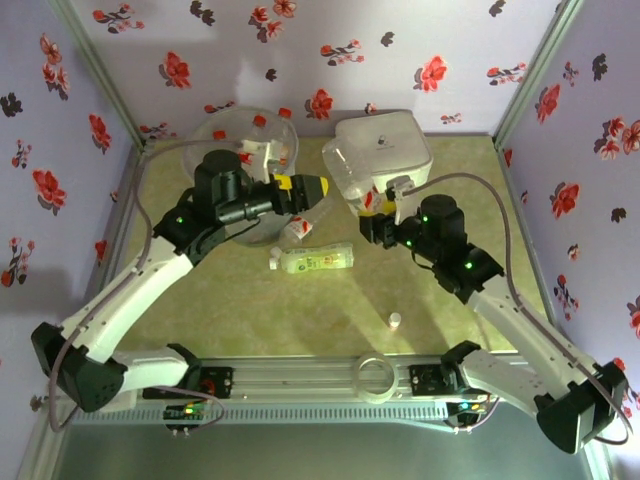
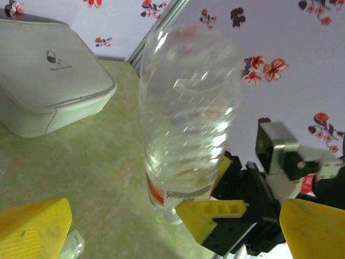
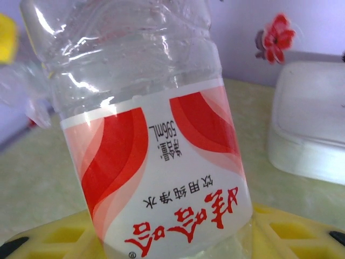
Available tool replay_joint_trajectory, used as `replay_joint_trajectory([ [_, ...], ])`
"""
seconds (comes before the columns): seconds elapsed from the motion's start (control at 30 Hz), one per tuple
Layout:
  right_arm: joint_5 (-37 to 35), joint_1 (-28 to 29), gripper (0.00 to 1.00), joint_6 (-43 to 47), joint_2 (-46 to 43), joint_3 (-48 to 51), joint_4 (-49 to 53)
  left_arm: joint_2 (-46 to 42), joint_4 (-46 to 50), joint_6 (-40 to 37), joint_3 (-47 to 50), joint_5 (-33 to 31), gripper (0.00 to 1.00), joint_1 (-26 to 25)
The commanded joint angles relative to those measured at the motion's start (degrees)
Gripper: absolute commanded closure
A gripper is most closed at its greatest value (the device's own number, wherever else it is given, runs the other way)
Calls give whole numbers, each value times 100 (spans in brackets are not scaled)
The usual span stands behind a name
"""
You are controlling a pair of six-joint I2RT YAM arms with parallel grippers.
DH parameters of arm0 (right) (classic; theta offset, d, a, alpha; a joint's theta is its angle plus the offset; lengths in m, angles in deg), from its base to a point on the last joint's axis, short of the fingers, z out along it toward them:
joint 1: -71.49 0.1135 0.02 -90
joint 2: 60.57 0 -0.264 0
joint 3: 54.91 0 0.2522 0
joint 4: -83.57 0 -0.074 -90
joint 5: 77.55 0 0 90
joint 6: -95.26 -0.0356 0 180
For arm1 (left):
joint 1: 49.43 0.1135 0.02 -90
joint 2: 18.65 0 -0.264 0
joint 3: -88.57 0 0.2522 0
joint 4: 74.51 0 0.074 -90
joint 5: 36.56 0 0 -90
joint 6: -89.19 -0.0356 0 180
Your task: Put the plastic bottles in the bin
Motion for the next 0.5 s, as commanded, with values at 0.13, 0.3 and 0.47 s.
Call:
replay_joint_trajectory([
  [0.13, 324, 456, 44, -784, 321, 20, -1436, 570, 101, -663, -724, -791, 0, -461],
  [0.3, 344, 633, 43, -770, 437, -7, -1621, 863, -162, -647, -826, -817, 0, -634],
  [0.47, 418, 723, 43, -900, 443, 76, -1895, 975, -391, -526, -763, -1102, 0, -657],
])
